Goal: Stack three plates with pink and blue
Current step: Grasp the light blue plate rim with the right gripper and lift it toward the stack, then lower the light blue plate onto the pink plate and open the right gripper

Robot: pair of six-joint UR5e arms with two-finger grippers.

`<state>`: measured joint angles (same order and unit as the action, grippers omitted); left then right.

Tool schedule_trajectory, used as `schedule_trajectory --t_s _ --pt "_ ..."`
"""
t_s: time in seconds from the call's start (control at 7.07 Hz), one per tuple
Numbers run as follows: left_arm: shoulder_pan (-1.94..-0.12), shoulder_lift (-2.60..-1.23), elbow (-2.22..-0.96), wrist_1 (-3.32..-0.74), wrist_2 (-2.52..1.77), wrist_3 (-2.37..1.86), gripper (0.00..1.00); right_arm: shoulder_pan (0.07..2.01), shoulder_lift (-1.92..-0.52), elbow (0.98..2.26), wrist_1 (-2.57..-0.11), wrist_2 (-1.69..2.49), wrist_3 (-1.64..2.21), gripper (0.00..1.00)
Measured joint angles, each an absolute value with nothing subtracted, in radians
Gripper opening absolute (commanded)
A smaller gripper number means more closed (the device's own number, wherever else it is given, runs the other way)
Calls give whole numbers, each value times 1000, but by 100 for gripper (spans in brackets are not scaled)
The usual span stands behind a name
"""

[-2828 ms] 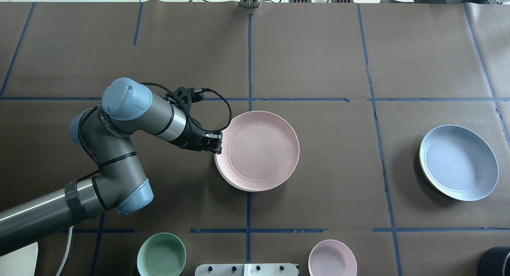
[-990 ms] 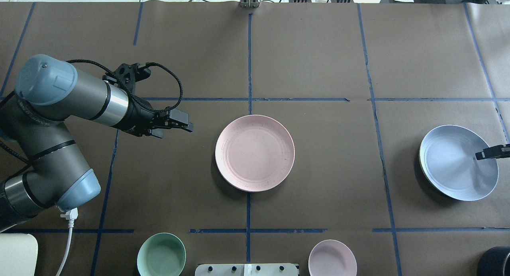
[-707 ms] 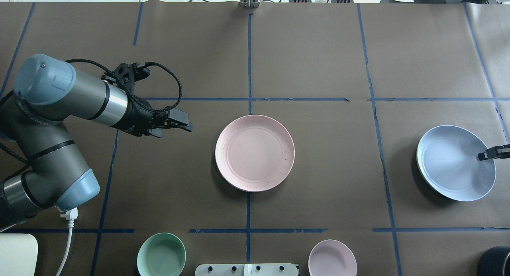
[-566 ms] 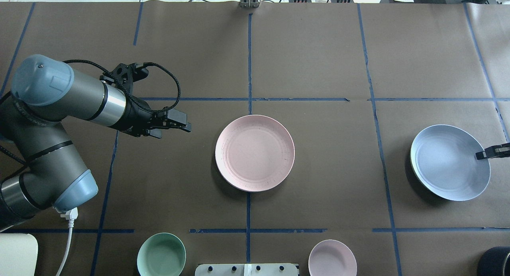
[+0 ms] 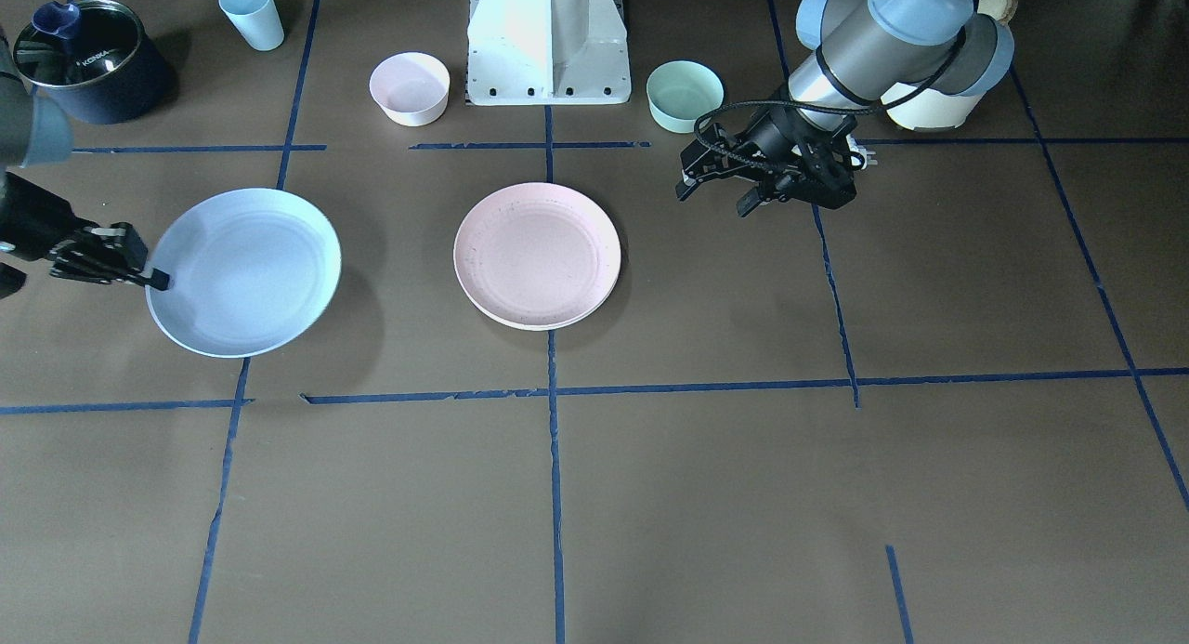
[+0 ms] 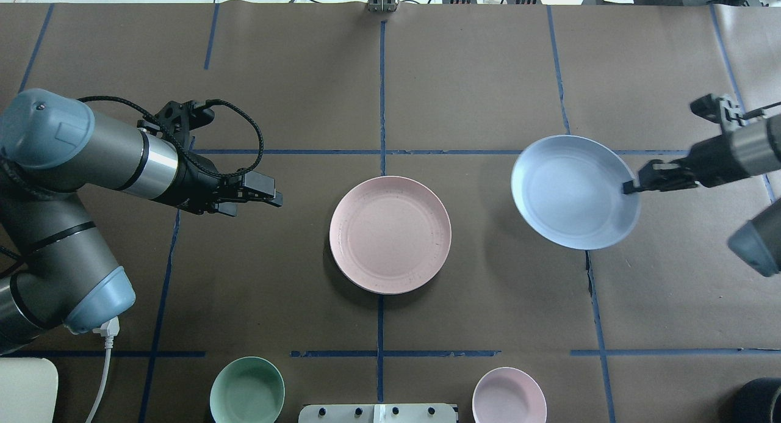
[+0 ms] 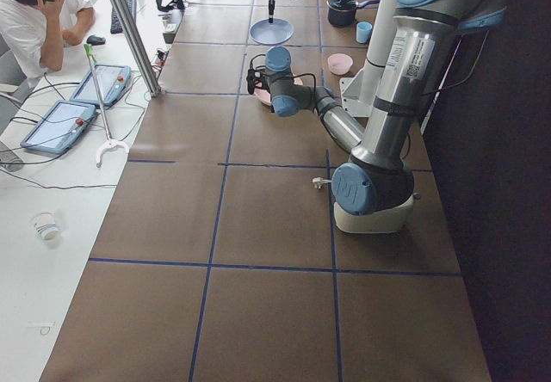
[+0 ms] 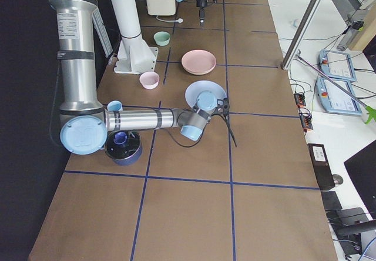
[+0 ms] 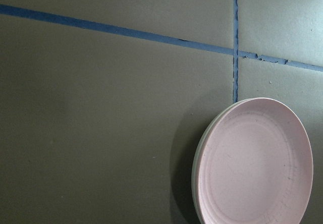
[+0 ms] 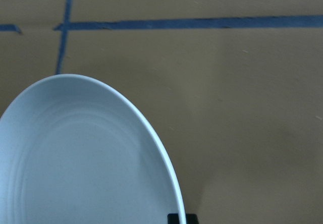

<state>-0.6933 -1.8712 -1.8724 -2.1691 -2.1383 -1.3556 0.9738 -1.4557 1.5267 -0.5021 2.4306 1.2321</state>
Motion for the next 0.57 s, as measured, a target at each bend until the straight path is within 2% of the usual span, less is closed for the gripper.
schedule_trajectory --t_s 0.28,0.57 --pt "-698 -1870 -1873 -2169 -2138 -1356 100 804 -1320 1582 -540 2285 1439 0" --pt "-699 -1870 -1873 -2169 -2137 -1356 100 685 -1222 1657 -746 2169 1475 0"
